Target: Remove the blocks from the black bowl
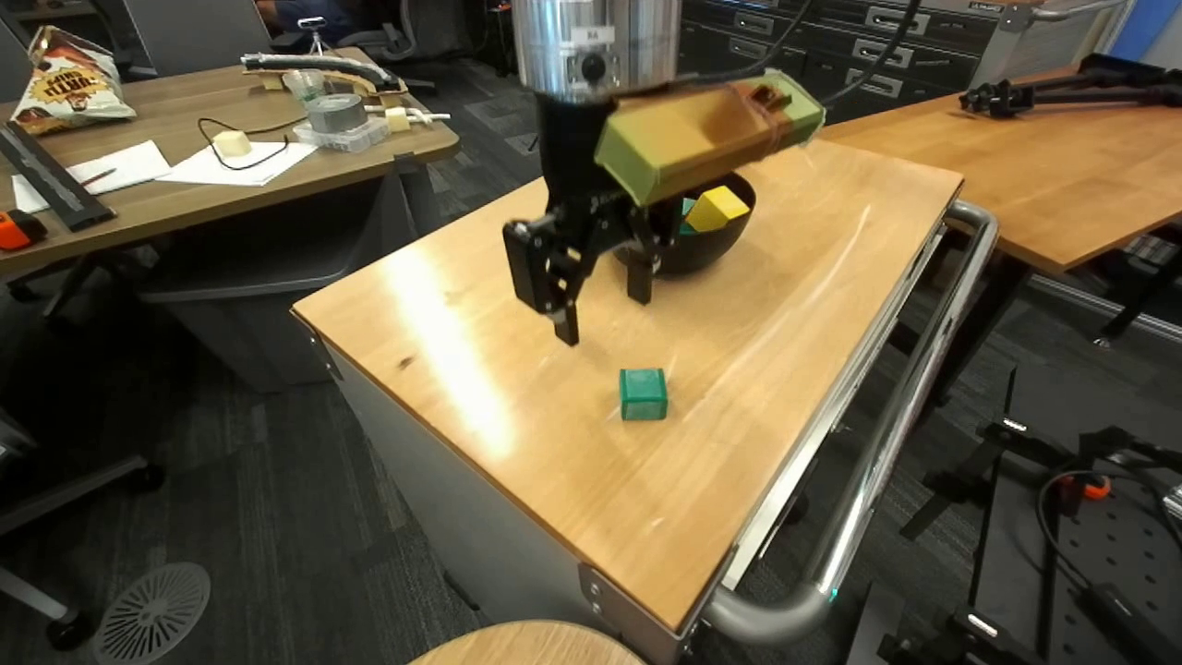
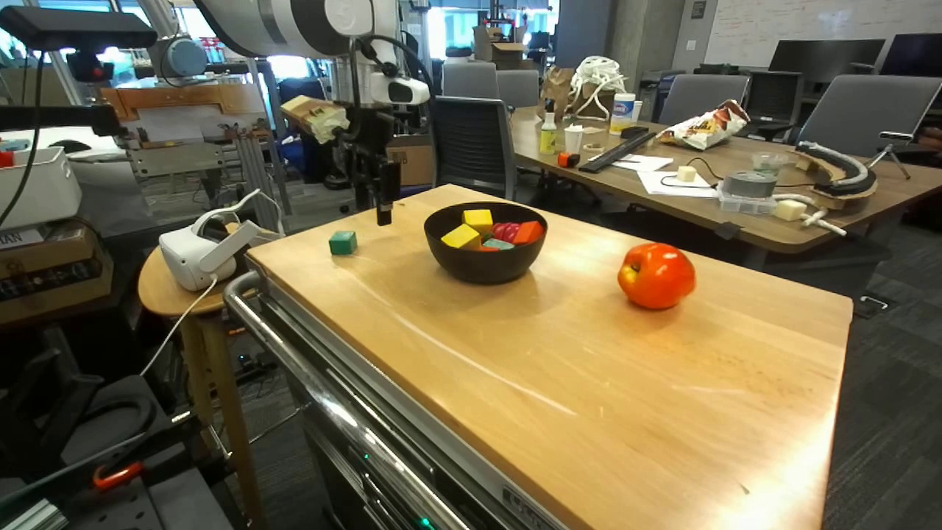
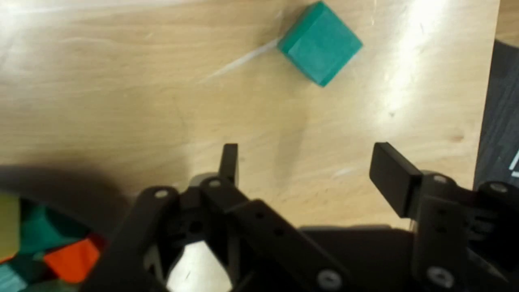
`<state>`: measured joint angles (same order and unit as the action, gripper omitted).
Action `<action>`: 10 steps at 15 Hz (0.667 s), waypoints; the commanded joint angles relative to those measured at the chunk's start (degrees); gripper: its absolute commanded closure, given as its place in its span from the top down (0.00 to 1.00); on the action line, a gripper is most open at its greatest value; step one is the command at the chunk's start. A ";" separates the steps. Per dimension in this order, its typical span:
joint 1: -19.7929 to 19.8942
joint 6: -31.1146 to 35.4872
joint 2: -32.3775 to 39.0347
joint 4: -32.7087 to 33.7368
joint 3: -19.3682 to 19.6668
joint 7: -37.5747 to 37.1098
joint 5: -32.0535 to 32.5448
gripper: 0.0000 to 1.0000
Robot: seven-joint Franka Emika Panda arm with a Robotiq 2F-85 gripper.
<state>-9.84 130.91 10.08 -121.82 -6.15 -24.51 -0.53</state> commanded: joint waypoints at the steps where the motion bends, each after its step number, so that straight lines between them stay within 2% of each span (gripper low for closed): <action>1: 2.59 3.36 -7.05 -0.54 3.00 -0.38 1.22 1.00; 5: 7.74 9.26 -6.70 1.31 7.64 -3.00 4.36 1.00; 6: 8.88 8.11 -6.28 1.72 8.48 -3.65 3.08 1.00; 7: 7.95 7.00 -7.27 0.73 7.22 -1.00 2.73 1.00; 10: 9.87 7.46 -6.59 0.75 8.68 -1.31 2.71 1.00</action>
<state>-0.23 138.50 3.50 -121.16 2.75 -25.91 2.22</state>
